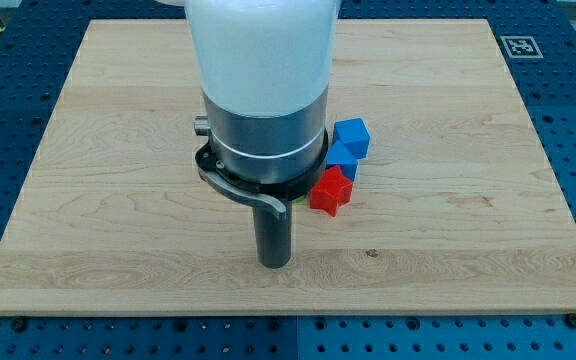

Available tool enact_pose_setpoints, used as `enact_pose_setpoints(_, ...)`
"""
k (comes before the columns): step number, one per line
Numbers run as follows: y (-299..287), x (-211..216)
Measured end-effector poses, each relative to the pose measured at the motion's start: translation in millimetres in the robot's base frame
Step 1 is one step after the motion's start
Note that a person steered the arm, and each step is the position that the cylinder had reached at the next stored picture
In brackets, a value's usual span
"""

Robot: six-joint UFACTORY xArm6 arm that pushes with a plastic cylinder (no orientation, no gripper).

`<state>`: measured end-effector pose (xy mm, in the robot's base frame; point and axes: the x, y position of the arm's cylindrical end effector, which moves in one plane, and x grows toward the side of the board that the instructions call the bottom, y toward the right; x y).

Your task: Keep arm diagonally left above green star

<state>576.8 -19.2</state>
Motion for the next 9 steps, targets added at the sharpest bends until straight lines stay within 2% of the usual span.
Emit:
enact_pose_setpoints(4, -19, -17)
enact_pose_setpoints(6, -104, -98)
enact_pose_setpoints(7, -121, -133)
enact_pose_setpoints(9, -110, -187)
